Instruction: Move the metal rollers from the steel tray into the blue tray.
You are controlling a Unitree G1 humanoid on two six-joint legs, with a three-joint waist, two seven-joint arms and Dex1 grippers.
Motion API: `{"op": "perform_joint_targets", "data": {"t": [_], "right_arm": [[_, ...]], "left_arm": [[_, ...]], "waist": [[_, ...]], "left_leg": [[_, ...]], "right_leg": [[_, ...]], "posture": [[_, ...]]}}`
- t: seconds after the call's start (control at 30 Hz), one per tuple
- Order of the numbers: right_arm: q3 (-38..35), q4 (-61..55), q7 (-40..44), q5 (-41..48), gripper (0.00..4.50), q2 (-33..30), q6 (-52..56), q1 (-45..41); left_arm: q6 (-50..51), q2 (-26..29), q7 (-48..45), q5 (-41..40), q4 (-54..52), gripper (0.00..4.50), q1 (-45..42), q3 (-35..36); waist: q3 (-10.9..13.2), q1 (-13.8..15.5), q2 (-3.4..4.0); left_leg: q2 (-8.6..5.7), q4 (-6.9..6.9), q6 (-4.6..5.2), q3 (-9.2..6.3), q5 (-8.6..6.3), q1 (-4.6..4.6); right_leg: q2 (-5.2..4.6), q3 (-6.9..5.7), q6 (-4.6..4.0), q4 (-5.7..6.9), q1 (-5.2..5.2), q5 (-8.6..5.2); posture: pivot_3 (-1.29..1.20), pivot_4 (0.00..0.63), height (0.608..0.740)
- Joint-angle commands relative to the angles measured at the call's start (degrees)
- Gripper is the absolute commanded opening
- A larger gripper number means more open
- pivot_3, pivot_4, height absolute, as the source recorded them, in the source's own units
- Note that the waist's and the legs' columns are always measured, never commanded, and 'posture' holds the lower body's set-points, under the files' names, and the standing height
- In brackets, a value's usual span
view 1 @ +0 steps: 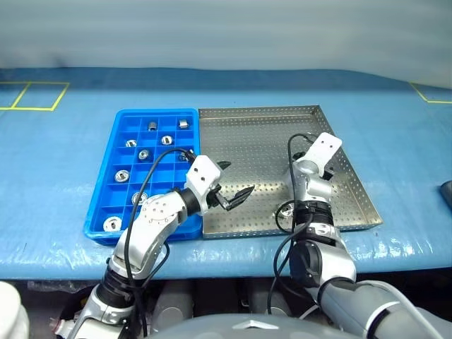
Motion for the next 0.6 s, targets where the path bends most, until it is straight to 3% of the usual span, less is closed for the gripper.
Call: {"op": "perform_joint_targets", "data": {"t": [0.03,0.2,0.47,0.6], "right_arm": [[-1.29,0.74,-2.55,1.57,3.23,-0.02,1.93,0.02],[0.09,-4.96,-3.78,1.84,1.71,2.77,6.63,3.16],[3.95,-23.64,-4.62,1.11,1.72,8.62,16.56,10.07],[12.84,-36.25,3.34,0.16,1.72,6.36,20.84,12.56]], "left_arm": [[-0.09,-0.16,0.45,-0.53,-2.78,4.5,0.12,0.19],[0.02,0.05,0.38,-0.82,-2.88,4.5,0.35,0.28],[-0.06,-0.01,0.71,-0.96,-2.61,4.5,0.29,0.7],[-1.72,-0.43,1.86,-0.25,-1.72,4.5,-0.47,1.98]], "waist": [[-0.02,0.24,0.03],[-0.11,0.9,0.07],[-0.15,0.84,0.13],[-0.06,0.38,0.28]], "left_leg": [[0.0,0.0,0.0,-0.01,0.0,0.0],[-0.03,-0.23,0.0,-0.04,0.0,-0.02],[0.01,-0.28,0.0,-0.13,0.0,0.05],[0.07,-0.2,0.03,-0.08,0.01,0.03]], "right_leg": [[0.0,-0.01,0.0,0.0,0.01,0.0],[0.0,-0.09,0.0,-0.06,-0.01,-0.03],[-0.01,-0.12,-0.09,-0.05,0.0,-0.15],[-0.06,-0.07,-0.06,-0.03,-0.02,-0.13]], "posture": [[0.12,0.15,0.74],[0.12,0.15,0.74],[0.09,0.15,0.74],[0.09,0.15,0.74]]}}
